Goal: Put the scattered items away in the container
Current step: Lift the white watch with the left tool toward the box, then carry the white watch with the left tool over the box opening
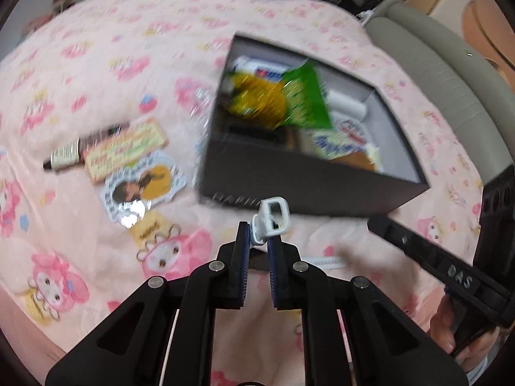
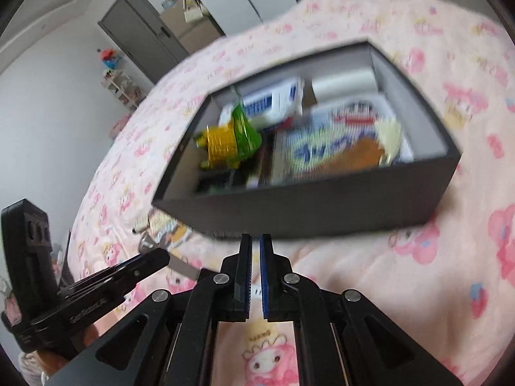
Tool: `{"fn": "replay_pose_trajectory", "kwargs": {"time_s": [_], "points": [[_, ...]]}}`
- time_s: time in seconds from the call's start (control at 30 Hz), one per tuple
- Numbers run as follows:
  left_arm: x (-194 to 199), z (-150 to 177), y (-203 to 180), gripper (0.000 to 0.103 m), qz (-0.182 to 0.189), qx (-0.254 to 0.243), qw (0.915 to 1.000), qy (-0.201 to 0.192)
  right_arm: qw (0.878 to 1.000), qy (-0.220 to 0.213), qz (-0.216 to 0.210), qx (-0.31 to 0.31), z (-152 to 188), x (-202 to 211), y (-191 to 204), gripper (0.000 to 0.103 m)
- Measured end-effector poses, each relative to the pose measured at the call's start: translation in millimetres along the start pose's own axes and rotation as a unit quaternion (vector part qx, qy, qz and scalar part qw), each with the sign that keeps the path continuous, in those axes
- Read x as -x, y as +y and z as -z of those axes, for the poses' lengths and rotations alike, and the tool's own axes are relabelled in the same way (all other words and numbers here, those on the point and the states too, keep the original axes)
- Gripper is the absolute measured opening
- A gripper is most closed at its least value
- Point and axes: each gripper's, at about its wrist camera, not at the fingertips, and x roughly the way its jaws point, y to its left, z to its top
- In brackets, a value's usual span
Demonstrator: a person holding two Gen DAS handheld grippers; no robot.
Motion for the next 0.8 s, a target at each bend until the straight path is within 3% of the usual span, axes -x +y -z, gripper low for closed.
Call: {"fn": "replay_pose_trajectory", "kwargs": {"time_s": [0.2,0.27,0.43,0.53,0.6,0.67,0.8], "points": [[-14,8,42,0.009,-0.013,0.052,0.9983,0.020,0.994,0.098,-0.036,-0.041,40,-50,-15,0.006],[-16,9,49,0.010,-0.010,0.061,0.9978,0.024,0.989,0.118,-0.049,-0.077,47,-65,-24,0.017],[-23,12,53,0.010,-0.004,0.064,0.9975,0.028,0.983,0.091,-0.053,-0.148,50,-78,-39,0.030],[-29,13,53,0.010,-0.003,0.065,0.9974,0.032,0.987,0.071,-0.036,-0.138,46,-86,-35,0.033],[-30,14,53,0.010,-0.002,0.064,0.9973,0.034,0.990,0.058,-0.023,-0.124,44,-90,-30,0.032],[-30,14,51,0.010,0.002,0.063,0.9975,0.034,0.994,0.049,-0.009,-0.097,41,-92,-22,0.009],[-23,14,46,0.010,0.006,0.052,0.9983,0.027,0.998,0.030,0.011,-0.045,38,-81,-3,0.003]]}}
